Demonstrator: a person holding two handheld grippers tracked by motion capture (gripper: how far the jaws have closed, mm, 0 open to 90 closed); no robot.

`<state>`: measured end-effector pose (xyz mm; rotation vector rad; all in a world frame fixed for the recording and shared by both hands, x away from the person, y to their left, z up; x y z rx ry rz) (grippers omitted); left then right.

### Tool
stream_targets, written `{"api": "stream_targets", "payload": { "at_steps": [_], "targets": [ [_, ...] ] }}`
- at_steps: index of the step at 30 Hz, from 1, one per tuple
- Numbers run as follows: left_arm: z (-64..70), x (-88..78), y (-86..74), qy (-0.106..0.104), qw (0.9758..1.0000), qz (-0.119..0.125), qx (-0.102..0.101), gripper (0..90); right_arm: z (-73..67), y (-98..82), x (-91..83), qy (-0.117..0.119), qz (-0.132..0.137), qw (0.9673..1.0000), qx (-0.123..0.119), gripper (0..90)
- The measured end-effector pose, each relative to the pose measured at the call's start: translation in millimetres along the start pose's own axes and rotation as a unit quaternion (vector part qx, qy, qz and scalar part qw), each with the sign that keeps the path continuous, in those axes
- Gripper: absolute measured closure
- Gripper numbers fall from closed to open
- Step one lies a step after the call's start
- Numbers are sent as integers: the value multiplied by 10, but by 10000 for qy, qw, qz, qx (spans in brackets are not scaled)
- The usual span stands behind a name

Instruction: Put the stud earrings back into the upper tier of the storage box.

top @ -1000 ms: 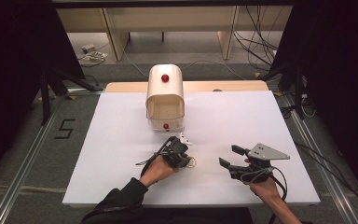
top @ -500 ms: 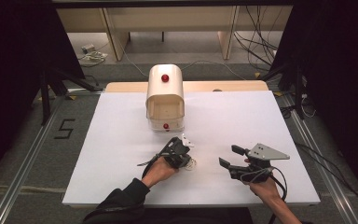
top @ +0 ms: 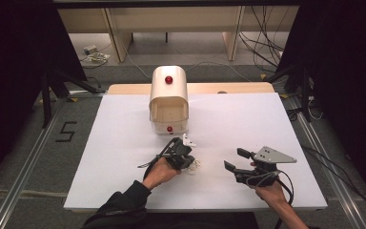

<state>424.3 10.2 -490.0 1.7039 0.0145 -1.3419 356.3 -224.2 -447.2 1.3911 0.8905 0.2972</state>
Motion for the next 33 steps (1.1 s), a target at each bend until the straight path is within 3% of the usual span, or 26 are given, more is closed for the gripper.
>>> {"api": "stream_targets", "payload": {
  "at_steps": [14, 33],
  "targets": [
    [-20, -159, 64, -156, 9998, 99, 4, 869, -2, 2, -8, -1, -10, 10000, -5, 303],
    [-47, -486, 234, -167, 9984, 534, 71, 868, -2, 2, -10, -20, -21, 10000, -21, 304]
  ]
}}
Point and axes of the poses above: each handheld gripper's, and its own axes: x roughly forward along the jaws, y roughly out of its top, z roughly to its right, the point moved 3 cm from there along x, roughly forward along the jaws, and after that the axes turned 1 degree about z, right-handed, at the moved point
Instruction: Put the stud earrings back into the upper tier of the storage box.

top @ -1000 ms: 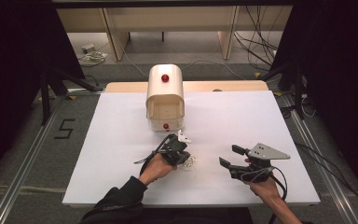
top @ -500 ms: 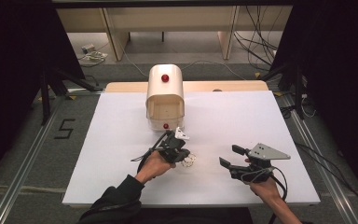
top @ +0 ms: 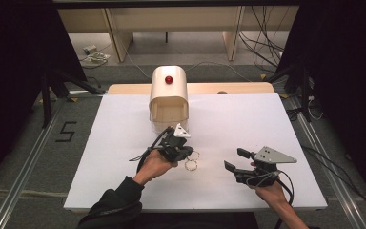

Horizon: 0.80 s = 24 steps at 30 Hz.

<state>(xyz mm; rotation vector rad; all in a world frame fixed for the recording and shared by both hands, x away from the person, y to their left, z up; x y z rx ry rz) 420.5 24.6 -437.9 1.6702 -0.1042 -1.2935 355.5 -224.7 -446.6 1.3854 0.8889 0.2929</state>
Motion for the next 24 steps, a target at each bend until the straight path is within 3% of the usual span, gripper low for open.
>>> {"api": "stream_targets", "payload": {
  "at_steps": [24],
  "targets": [
    [-68, -302, 163, 20, 9991, 420, 4, 869, -1, 1, 1, 0, 6, 10000, -13, 303]
  ]
}}
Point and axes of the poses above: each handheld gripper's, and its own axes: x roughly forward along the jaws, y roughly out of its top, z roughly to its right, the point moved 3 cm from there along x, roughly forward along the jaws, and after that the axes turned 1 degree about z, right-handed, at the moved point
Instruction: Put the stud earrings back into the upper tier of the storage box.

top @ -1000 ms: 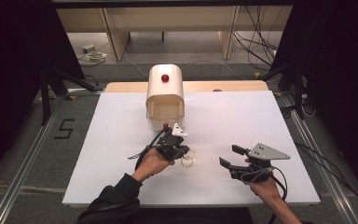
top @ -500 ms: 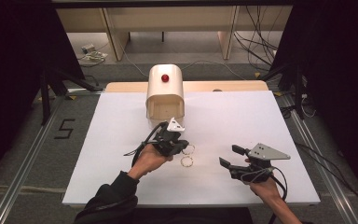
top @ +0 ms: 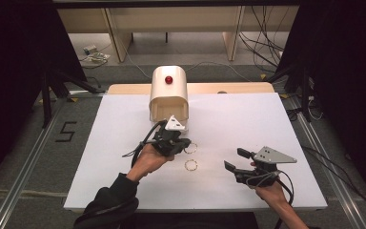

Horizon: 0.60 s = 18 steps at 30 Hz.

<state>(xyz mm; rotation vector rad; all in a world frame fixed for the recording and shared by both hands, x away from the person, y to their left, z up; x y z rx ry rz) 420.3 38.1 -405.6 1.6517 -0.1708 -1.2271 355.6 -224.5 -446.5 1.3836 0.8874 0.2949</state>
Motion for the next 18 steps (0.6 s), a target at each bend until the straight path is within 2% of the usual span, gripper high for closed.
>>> {"api": "stream_targets", "payload": {
  "at_steps": [7, 18],
  "targets": [
    [-34, -87, 46, 19, 9999, 124, -19, 869, -3, -1, 0, -2, -10, 10000, 15, 303],
    [-148, -273, 117, 130, 9989, 415, -162, 868, 1, -1, 1, 3, -5, 10000, 6, 303]
  ]
}}
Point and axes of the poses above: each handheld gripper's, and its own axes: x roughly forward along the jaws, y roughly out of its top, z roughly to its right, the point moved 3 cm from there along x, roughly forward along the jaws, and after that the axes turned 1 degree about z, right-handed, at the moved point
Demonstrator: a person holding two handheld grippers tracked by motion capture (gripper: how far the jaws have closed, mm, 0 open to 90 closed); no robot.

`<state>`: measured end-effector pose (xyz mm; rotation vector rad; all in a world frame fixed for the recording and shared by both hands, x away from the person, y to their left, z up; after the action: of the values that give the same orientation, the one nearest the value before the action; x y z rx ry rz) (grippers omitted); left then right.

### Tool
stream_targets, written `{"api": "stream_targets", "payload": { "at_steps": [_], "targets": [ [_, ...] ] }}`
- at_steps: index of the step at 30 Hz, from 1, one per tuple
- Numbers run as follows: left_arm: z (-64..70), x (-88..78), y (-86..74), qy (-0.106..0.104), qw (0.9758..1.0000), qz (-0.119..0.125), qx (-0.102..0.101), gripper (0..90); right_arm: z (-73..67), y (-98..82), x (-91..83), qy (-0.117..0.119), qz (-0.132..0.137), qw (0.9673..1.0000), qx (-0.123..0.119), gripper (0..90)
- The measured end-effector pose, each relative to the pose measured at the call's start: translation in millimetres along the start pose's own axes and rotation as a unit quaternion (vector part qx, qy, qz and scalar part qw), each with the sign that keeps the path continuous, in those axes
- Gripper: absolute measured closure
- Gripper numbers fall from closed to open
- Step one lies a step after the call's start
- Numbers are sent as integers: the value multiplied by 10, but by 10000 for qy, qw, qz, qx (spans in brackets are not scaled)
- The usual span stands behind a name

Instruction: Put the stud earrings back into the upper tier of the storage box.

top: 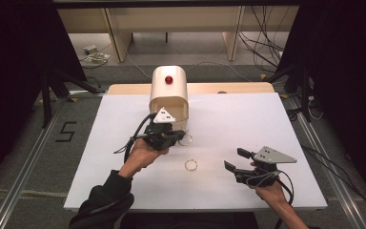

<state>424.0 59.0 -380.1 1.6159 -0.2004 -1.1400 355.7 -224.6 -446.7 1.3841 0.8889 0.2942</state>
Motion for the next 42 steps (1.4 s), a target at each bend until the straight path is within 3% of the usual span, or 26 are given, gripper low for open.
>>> {"api": "stream_targets", "payload": {
  "at_steps": [10, 20, 24, 42],
  "targets": [
    [-72, -106, 48, 75, 9998, 147, -68, 868, -1, -1, -1, -7, -1, 10000, 8, 303],
    [-233, -290, 133, 360, 9980, 484, -193, 868, -4, -4, 3, 3, -7, 10000, 21, 303],
    [-315, -327, 162, 502, 9972, 514, -204, 868, 0, -10, 5, -5, -24, 10000, 40, 303],
    [-532, -276, 211, 754, 9946, 599, -381, 868, 5, -13, 12, -16, -45, 10000, 62, 303]
  ]
}}
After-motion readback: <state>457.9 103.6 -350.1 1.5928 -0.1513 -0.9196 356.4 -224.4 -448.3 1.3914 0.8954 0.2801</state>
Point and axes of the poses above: each handheld gripper's, and its own axes: x roughly forward along the jaws, y roughly out of its top, z roughly to its right, the point moved 3 cm from there along x, roughly forward along the jaws, and after that the axes turned 1 degree about z, right-handed, at the moved point
